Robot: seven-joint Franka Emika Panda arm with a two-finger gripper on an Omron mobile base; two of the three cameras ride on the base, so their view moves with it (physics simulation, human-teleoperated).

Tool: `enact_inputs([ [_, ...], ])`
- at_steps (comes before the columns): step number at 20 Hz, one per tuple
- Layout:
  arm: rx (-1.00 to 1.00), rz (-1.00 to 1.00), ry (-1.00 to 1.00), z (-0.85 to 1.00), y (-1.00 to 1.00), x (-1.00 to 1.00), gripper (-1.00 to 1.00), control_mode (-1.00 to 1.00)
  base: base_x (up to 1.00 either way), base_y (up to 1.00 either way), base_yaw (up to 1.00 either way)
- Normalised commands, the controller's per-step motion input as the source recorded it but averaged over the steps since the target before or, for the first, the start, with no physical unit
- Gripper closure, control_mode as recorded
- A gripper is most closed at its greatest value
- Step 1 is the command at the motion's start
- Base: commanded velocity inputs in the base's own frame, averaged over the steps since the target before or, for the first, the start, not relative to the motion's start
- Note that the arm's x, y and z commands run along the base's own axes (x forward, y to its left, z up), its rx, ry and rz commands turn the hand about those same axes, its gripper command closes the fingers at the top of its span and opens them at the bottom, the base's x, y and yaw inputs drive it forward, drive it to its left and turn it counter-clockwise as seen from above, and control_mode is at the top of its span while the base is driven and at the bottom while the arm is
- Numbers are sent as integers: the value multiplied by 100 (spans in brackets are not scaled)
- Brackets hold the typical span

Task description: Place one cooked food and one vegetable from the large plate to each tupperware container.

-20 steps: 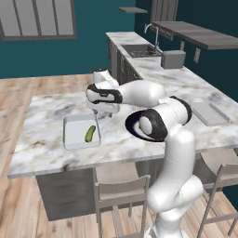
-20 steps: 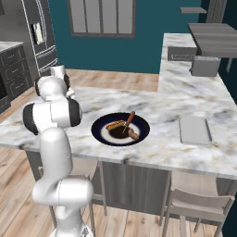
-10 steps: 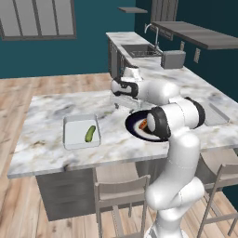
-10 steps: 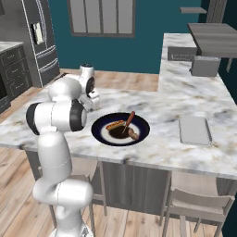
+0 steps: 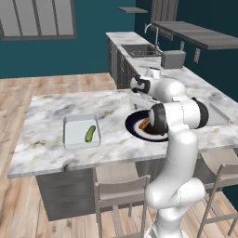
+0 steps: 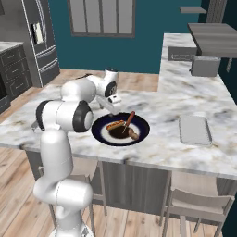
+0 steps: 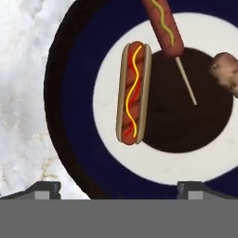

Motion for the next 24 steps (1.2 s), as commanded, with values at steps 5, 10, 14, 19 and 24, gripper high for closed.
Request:
enact_inputs([
  [5,-7,-5,-5,-49,-21,-4,-100,-100,0,0,0],
  [10,-7,0,0,-61,-28,10,-100,-100,0,0,0],
  [14,-1,0,0,-14,-7,16,-100,-100,0,0,0],
  [19,0,0,0,-26,0,26,-100,-100,0,0,0],
  [24,-1,0,0,-30,0,12,-100,-100,0,0,0],
])
